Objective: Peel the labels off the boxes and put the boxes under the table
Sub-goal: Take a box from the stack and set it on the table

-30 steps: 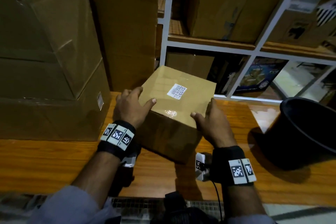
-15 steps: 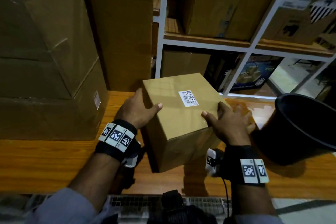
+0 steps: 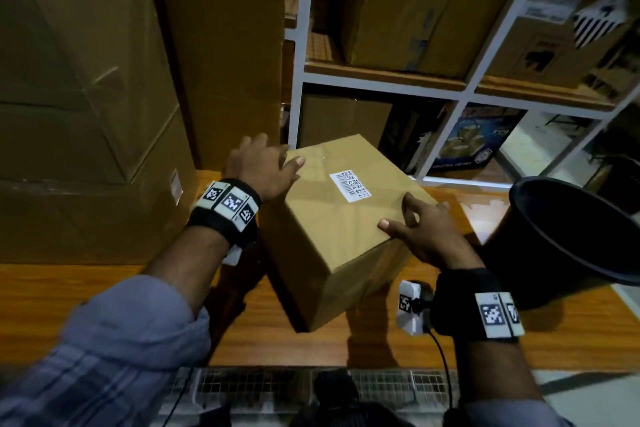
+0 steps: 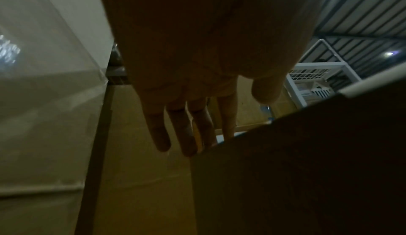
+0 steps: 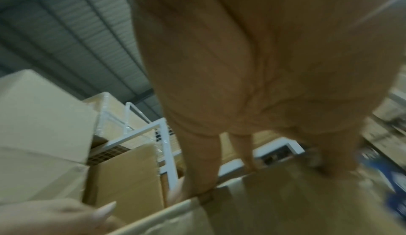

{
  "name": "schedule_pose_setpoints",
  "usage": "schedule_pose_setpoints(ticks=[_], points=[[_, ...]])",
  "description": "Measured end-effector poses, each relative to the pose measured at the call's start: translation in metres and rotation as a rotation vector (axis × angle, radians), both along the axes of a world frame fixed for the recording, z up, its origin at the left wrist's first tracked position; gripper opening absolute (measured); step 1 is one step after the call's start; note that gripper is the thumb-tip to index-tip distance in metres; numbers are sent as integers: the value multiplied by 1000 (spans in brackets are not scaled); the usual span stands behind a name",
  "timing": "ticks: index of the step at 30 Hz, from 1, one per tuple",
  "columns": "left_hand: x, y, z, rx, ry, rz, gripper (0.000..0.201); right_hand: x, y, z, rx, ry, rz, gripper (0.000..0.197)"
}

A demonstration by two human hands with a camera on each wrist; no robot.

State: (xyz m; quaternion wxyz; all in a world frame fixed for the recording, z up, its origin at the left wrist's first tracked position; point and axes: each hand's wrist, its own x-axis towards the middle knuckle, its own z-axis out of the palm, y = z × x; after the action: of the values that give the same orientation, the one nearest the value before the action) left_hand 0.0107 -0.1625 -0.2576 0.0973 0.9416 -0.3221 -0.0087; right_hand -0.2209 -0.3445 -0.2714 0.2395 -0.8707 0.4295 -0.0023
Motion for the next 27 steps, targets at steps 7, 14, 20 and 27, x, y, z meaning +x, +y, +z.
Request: schedule_pose_setpoints(ticks=[7,14,20,27], points=[[-22,16,18,221,167,76,52,-3,-26,24,-162,-32,90,49],[-38,20,38,307,162,67,52,0,-23,51,-279,155,277,45],[-19,-22,66,222,223,-143,82,30,-1,105,-366,76,366,51],[-9,-63,53,263,254,-285,51,76,-8,56,-262,123,218,21]])
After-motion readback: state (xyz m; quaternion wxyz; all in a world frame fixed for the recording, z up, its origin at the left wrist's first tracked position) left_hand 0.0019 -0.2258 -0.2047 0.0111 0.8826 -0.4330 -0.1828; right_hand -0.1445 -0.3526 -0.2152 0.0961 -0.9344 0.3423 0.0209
